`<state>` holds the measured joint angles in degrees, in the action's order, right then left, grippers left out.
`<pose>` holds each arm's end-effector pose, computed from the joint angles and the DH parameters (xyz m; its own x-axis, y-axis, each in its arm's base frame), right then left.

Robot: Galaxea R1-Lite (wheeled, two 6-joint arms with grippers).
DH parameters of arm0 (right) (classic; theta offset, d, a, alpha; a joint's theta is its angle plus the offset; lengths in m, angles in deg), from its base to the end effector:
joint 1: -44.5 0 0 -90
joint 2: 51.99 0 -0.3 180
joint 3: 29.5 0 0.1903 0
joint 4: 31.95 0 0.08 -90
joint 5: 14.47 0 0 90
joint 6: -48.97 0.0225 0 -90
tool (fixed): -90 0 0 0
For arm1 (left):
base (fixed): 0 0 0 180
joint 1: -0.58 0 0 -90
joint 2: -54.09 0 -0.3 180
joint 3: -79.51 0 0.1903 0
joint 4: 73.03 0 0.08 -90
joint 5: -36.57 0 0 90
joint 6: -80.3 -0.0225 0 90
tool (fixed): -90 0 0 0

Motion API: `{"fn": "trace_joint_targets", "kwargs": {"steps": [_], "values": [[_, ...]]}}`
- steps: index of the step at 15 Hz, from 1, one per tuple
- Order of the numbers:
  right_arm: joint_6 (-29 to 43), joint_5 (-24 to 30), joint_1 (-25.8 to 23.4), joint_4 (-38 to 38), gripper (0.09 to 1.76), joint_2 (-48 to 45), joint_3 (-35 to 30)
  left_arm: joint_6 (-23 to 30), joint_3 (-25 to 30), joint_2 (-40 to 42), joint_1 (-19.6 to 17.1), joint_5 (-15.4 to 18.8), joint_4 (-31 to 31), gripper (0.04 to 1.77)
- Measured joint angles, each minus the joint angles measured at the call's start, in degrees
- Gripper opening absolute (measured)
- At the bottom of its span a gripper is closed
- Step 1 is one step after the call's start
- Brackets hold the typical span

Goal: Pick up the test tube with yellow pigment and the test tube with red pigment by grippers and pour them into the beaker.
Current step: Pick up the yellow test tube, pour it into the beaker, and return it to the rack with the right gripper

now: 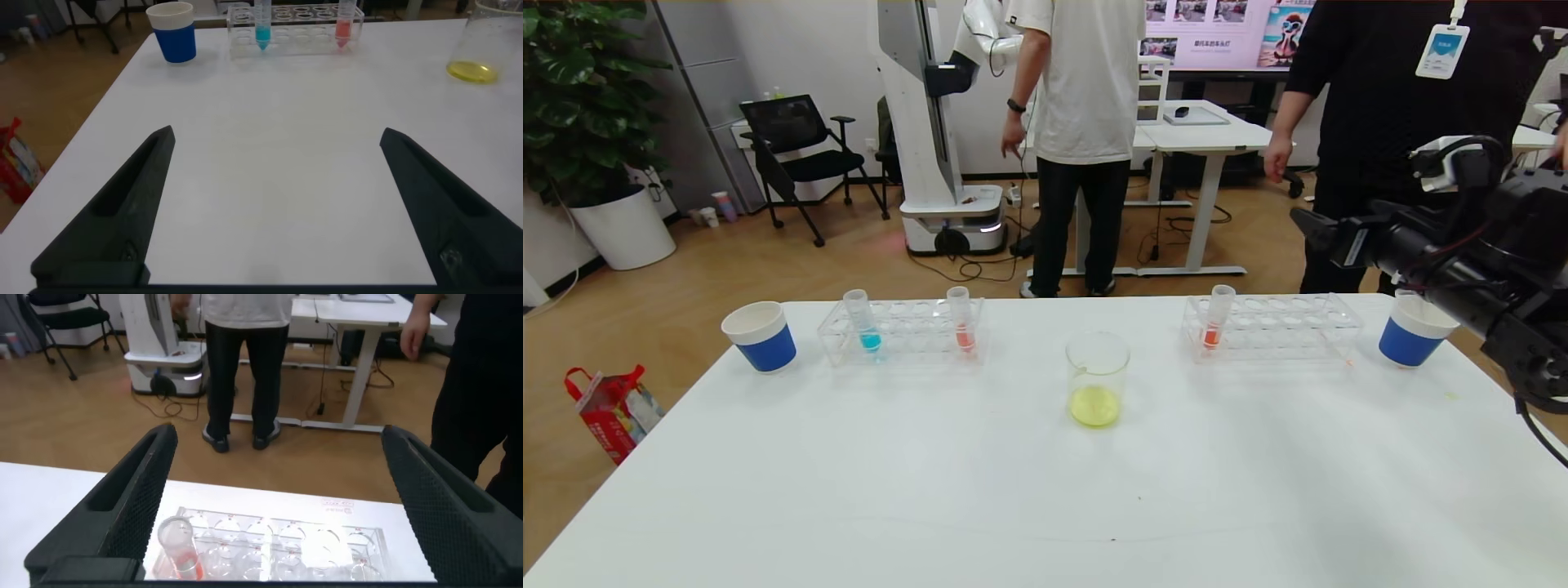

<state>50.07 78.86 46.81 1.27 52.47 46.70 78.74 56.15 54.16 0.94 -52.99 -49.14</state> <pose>0.3443 0.0152 0.2093 0.9914 0.0981 0.0863 -0.0997 0.9949 0.0141 -0.0229 0.0000 0.0745 0.9999 -0.0140 -0.0080 0.0142 0.9995 0.0272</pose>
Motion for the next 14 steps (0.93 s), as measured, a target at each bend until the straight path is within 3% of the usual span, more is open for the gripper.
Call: {"fn": "trace_joint_targets", "kwargs": {"steps": [5, 8, 14], "values": [[-0.13, -0.39, 0.72, 0.11, 1.74, -13.58, -6.8, 0.0, 0.0, 0.0, 0.02, 0.0, -0.01, 1.75], [-0.3, -0.3, 0.06, 0.09, 1.74, -26.36, -14.17, -0.01, 0.0, 0.0, 0.02, 0.0, -0.01, 1.75], [-1.17, 0.24, -5.33, -0.04, 1.74, -51.96, -26.88, -0.01, 0.0, 0.0, 0.0, 0.0, 0.0, 1.75]]}}
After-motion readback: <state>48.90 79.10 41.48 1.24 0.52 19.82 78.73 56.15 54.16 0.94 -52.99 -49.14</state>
